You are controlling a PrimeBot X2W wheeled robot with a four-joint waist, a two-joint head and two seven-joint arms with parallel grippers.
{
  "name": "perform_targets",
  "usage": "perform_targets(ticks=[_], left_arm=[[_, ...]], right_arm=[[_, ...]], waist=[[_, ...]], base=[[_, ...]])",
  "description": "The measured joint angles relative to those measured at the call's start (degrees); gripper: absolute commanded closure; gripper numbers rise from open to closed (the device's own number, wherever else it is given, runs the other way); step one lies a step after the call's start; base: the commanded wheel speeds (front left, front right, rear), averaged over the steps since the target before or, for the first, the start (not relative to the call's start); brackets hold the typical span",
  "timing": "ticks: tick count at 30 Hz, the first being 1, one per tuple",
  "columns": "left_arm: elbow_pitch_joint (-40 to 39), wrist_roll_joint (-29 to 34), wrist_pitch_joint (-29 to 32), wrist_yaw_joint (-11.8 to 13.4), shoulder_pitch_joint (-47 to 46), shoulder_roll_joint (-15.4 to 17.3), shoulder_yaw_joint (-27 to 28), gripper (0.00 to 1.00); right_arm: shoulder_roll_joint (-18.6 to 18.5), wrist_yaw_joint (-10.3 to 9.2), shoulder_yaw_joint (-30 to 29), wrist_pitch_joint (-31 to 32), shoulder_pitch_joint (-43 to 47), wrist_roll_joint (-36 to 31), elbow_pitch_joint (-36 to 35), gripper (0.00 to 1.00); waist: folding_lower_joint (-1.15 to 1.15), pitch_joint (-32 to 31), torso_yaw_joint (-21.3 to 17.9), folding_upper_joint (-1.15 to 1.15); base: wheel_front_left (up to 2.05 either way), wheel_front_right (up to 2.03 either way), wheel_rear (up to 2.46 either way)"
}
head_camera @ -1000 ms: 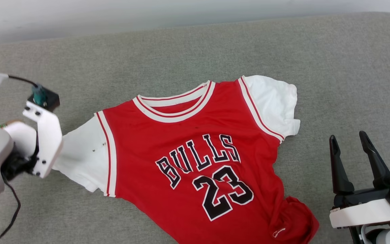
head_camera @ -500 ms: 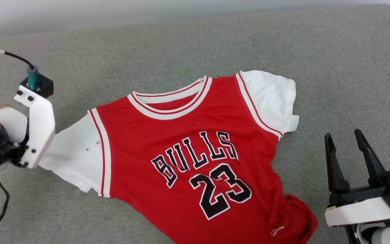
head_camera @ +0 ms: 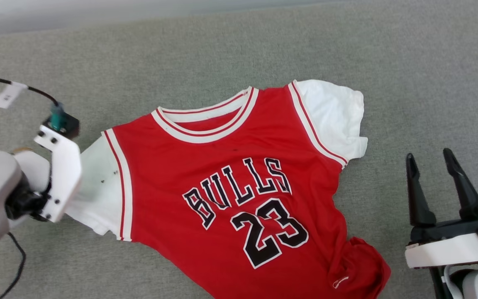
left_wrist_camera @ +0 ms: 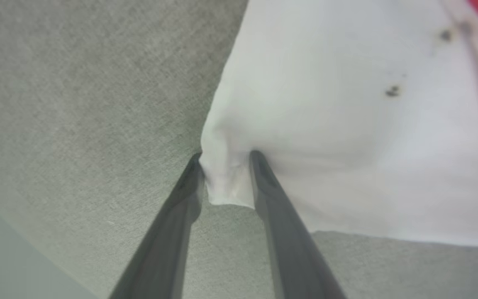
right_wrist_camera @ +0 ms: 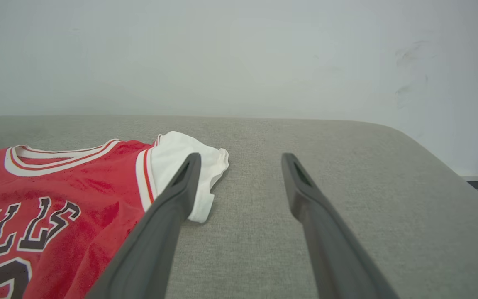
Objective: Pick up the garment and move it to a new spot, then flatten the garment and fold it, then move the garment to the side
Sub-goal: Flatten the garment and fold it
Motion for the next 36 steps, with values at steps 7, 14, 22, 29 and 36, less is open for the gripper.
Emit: perform_targets(ticks=[7, 14, 22, 29, 36], left_arm=[[-3.0, -0.8, -8.6, -0.9, 2.2, 0.9, 1.9, 1.00], [-10.4, 0.6, -12.4, -0.3, 1.5, 1.3, 3.2, 1.00], [-15.8, 2.4, -13.1, 0.9, -0.4, 0.6, 3.4, 1.00], [-18.3, 4.5, -14.2, 1.1, -3.1, -1.0, 4.0, 1.00], [-19.8, 5.6, -15.4, 1.2, -5.2, -2.2, 4.6, 1.00]], right_arm=[[-9.8, -0.01, -2.7, 4.2, -6.1, 0.0, -2.2, 0.00], [-25.3, 0.00, 5.5, 23.0, -15.6, 8.6, -2.4, 0.00], [-42.1, 0.00, 22.9, 55.0, -29.6, 27.0, -2.8, 0.00], [-46.5, -0.01, 31.5, 75.8, -42.5, 36.3, 0.6, 0.00], [-44.3, -0.01, 34.2, 83.1, -48.5, 38.0, 6.6, 0.00]], waist=[[0.00, -5.4, 2.8, 0.00], [0.00, -5.9, 6.1, 0.00], [0.00, -2.3, 9.1, 0.00], [0.00, 2.4, 12.0, 0.00], [0.00, 7.6, 14.9, 0.00]], base=[[0.00, 0.00, 0.00], [0.00, 0.00, 0.00], [0.00, 0.00, 0.00], [0.00, 0.00, 0.00], [0.00, 0.00, 0.00]])
